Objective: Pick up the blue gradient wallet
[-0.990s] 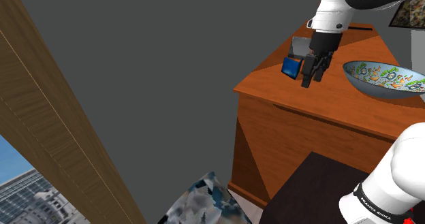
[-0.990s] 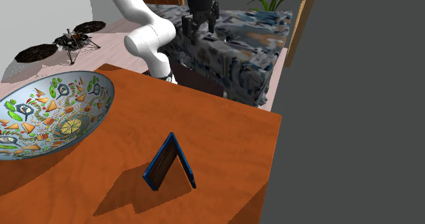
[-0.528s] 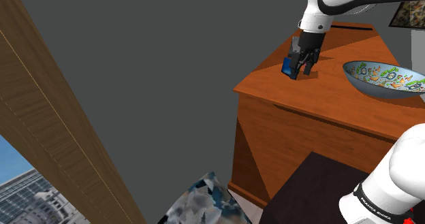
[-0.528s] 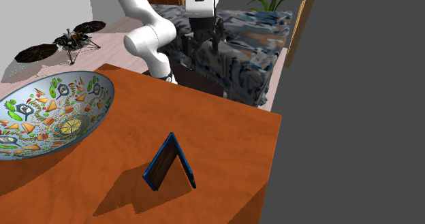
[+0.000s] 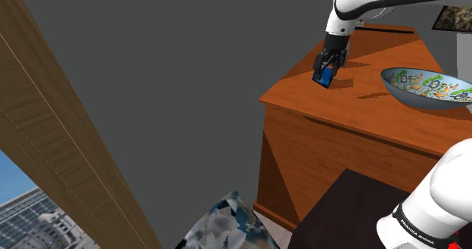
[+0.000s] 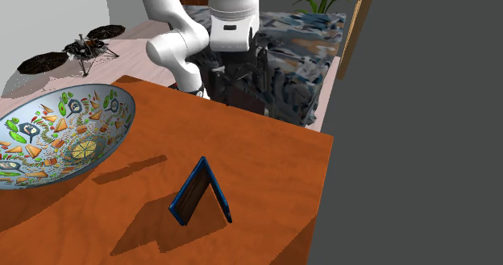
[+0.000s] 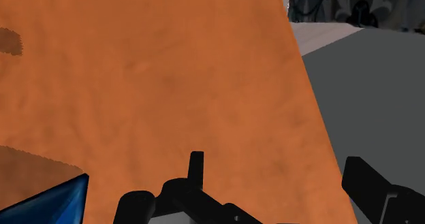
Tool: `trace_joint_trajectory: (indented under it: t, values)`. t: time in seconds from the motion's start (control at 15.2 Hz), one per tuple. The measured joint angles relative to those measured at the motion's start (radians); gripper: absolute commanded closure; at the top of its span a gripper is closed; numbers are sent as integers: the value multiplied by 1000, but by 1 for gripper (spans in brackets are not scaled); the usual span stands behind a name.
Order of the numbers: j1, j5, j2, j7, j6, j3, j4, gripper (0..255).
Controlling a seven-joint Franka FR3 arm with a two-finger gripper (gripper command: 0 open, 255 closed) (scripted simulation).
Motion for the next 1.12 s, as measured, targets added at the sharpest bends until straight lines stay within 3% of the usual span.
trace_joint_trajectory:
  t: [0.53, 1.12]
  values:
    - [-50, 20, 246, -62, 59, -79, 215, 0]
    - [-136, 98, 540, -125, 36, -143, 557, 0]
